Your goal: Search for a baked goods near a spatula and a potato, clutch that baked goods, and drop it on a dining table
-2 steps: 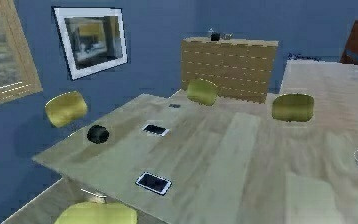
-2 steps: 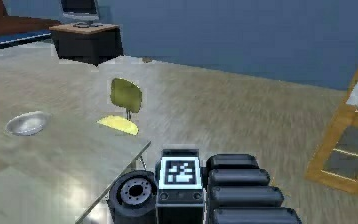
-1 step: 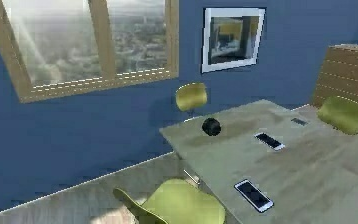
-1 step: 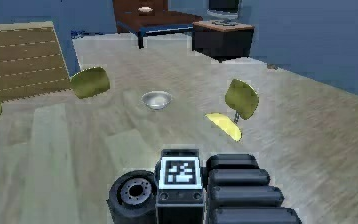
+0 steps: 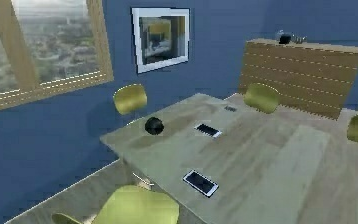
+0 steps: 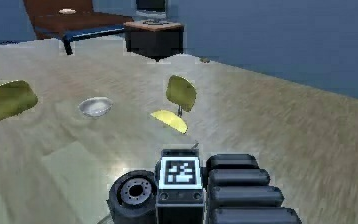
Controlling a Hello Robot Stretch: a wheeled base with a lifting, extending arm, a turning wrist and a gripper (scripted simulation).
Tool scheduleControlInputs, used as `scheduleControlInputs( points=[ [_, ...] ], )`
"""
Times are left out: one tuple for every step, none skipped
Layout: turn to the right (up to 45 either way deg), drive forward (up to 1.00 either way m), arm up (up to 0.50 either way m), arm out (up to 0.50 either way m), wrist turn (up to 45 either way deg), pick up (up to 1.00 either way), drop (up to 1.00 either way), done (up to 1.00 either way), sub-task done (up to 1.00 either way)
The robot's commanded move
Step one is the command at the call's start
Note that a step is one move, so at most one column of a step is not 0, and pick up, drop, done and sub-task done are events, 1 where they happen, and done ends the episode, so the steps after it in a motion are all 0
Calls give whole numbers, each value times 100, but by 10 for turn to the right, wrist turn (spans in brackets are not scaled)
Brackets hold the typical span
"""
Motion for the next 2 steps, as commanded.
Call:
scheduleControlInputs(
  points=[
    [-90, 0, 0, 0, 0, 0, 0, 0, 0],
    [450, 0, 0, 0, 0, 0, 0, 0, 0]
  ],
)
